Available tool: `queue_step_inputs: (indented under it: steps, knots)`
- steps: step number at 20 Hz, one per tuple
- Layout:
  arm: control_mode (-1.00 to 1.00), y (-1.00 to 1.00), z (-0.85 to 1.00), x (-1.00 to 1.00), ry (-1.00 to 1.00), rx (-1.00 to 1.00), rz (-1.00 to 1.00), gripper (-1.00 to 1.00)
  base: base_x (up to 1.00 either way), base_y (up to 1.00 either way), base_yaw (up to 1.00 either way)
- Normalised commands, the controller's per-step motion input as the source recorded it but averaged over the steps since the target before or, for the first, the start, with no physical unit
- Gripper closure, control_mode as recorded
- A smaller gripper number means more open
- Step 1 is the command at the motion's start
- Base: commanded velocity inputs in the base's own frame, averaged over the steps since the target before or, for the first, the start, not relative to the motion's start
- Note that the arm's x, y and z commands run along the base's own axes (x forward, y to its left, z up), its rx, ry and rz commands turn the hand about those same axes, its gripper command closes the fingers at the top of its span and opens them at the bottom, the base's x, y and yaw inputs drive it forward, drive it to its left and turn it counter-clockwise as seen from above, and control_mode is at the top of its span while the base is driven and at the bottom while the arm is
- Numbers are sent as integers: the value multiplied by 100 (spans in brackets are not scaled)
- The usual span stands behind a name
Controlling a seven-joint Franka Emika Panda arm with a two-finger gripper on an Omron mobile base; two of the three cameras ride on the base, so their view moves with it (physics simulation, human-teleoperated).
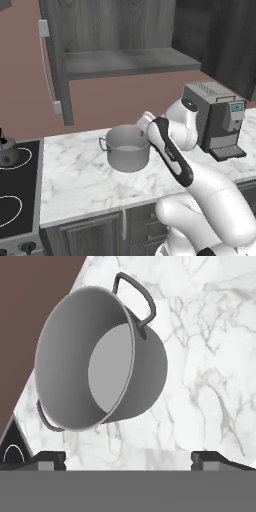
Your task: Pick the kettle from the cabinet and place it on a stove burner. Then pick the pot from the counter and place it on another stove burner. Finally, turn both burners on.
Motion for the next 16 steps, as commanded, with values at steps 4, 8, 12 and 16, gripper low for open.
queue_step_inputs:
  steps: [4,8,12,16]
  knots:
    - [-100,0,-25,22,2,-3,0,-100,0,0,0]
    - [-100,0,-27,22,3,-4,0,-100,0,0,0]
    - [-100,0,-25,22,3,-5,0,-100,0,0,0]
    - [-100,0,-20,23,1,-5,0,-100,0,0,0]
